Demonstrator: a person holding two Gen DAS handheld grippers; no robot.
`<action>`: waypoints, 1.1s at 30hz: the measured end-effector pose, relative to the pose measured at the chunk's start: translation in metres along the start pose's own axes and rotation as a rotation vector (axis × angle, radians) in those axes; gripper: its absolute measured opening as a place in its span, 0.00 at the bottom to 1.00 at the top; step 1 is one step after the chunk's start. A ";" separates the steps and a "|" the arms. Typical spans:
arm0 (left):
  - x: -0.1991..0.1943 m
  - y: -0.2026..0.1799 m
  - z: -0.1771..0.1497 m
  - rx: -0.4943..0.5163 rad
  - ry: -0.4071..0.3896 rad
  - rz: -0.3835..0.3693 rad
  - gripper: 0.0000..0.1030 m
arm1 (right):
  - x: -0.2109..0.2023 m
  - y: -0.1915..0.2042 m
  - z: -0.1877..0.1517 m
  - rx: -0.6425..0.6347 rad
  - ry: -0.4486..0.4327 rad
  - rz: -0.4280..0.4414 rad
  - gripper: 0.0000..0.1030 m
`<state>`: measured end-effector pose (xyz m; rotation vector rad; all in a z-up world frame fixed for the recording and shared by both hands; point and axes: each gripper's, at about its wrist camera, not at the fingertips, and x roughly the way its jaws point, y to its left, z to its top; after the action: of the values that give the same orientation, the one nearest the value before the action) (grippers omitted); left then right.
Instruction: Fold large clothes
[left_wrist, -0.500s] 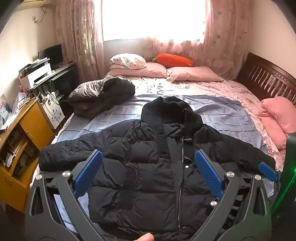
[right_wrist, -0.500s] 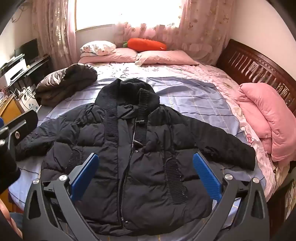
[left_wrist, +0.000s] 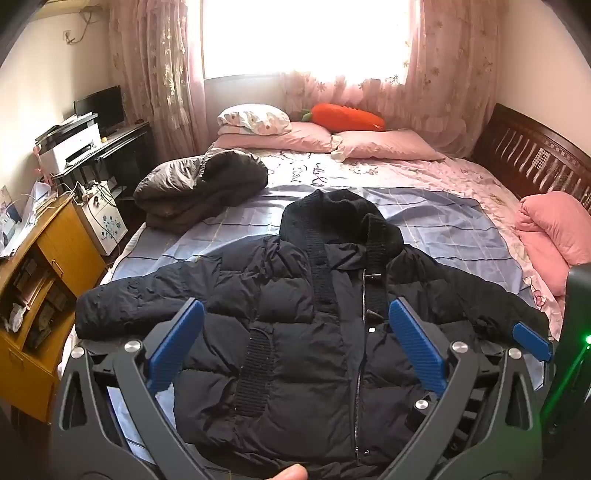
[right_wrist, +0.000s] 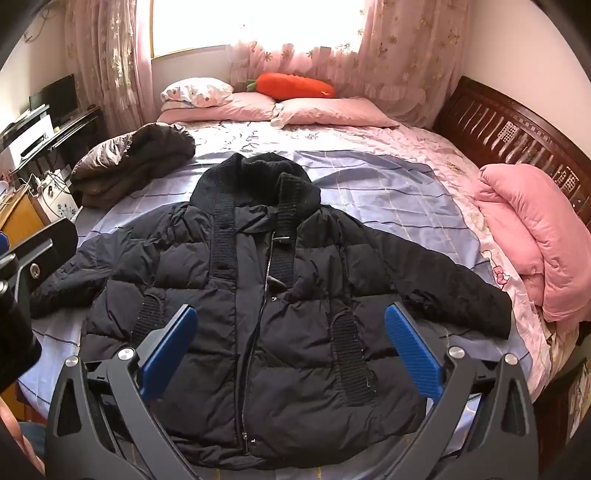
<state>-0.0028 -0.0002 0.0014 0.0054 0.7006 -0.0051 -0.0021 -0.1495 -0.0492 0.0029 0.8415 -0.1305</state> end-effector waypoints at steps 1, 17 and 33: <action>0.004 0.001 -0.001 0.001 0.003 0.000 0.98 | 0.000 0.000 0.000 -0.001 0.000 0.000 0.99; 0.011 0.001 -0.004 0.001 0.008 -0.002 0.98 | 0.006 0.003 -0.001 -0.001 0.008 0.002 0.99; 0.011 0.003 -0.004 0.001 0.008 -0.006 0.98 | 0.007 0.005 -0.003 -0.004 0.016 0.005 0.99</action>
<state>0.0035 0.0026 -0.0087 0.0045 0.7084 -0.0112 0.0009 -0.1455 -0.0561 0.0025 0.8576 -0.1242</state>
